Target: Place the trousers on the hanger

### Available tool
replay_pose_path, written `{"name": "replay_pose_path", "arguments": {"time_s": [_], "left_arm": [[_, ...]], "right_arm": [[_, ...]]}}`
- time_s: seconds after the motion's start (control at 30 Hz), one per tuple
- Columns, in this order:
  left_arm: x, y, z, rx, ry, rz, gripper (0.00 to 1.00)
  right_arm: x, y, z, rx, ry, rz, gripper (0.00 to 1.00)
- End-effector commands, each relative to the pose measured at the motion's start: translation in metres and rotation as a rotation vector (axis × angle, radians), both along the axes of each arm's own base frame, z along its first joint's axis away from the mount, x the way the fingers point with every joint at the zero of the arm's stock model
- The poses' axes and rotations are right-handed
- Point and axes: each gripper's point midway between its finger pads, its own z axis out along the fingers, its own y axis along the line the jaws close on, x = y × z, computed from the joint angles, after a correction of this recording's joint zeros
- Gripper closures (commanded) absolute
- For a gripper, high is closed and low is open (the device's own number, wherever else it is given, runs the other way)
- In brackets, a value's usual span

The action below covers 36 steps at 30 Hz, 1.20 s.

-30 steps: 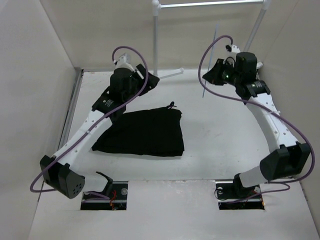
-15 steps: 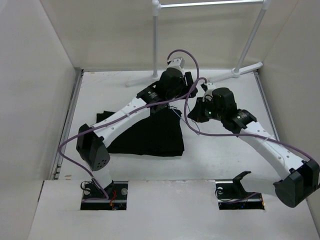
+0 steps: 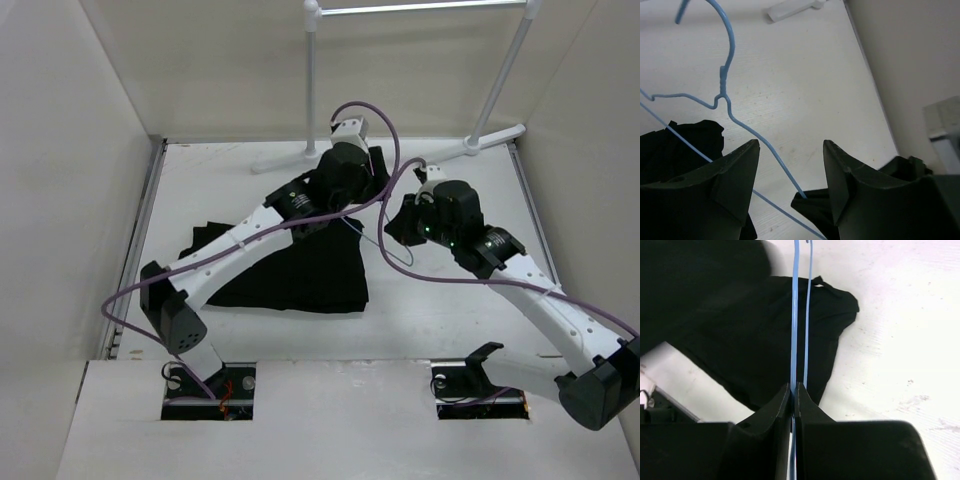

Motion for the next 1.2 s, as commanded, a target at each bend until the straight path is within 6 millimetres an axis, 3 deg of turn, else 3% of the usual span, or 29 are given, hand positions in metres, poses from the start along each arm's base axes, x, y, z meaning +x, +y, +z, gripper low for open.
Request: {"name": "replay_pose_path", "arguments": {"time_s": [0.0, 0.1, 0.23, 0.33, 0.77, 0.93, 1.17], "left_arm": [[-0.011, 0.020, 0.066, -0.124, -0.085, 0.044, 0.48], [-0.012, 0.028, 0.057, -0.107, -0.040, 0.068, 0.47], [-0.003, 0.031, 0.014, -0.013, 0.052, 0.113, 0.47], [0.010, 0.027, 0.001, 0.003, 0.063, 0.132, 0.47], [0.067, 0.015, -0.017, 0.141, -0.018, 0.190, 0.54], [0.072, 0.013, -0.017, 0.201, -0.068, 0.198, 0.55], [0.071, -0.005, -0.015, 0.148, -0.060, 0.167, 0.71]], "right_arm": [[0.010, -0.009, 0.013, 0.003, -0.061, -0.061, 1.00], [0.013, -0.013, 0.014, -0.001, -0.071, -0.079, 1.00], [0.013, -0.011, 0.020, 0.009, -0.089, -0.072, 1.00], [0.013, -0.010, 0.020, 0.011, -0.089, -0.068, 1.00], [0.006, -0.012, 0.025, 0.034, -0.101, -0.072, 1.00], [0.003, -0.013, 0.021, 0.039, -0.095, -0.077, 1.00], [-0.001, -0.004, 0.017, 0.057, -0.088, -0.059, 1.00]]}}
